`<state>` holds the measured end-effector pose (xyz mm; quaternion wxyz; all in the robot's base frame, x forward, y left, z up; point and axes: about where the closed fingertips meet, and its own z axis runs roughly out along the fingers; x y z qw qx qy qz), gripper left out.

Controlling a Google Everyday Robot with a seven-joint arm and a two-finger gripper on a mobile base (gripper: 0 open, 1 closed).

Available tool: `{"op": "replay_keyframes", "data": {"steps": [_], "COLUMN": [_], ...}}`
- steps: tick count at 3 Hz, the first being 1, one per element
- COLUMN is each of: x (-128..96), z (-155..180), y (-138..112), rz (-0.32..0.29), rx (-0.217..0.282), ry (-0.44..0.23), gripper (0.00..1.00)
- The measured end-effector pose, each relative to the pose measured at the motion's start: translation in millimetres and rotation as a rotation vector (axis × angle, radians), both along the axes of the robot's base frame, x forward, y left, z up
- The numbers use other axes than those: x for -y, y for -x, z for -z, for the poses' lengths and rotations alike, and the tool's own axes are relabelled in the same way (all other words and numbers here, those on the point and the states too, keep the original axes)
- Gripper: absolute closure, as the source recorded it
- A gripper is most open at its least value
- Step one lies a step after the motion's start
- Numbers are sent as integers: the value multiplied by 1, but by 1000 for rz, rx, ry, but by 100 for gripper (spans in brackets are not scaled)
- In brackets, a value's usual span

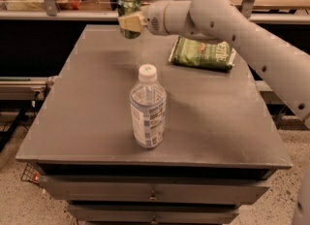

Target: Pick green can

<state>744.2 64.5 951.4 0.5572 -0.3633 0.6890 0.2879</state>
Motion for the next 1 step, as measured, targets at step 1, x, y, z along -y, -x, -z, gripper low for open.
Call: {"op": "replay_keyframes", "data": {"steps": [1], "x": [22], "z": [3], "y": [-4], "rz": [33], "rx": [-6], "ry": [5], "gripper": [100]}}
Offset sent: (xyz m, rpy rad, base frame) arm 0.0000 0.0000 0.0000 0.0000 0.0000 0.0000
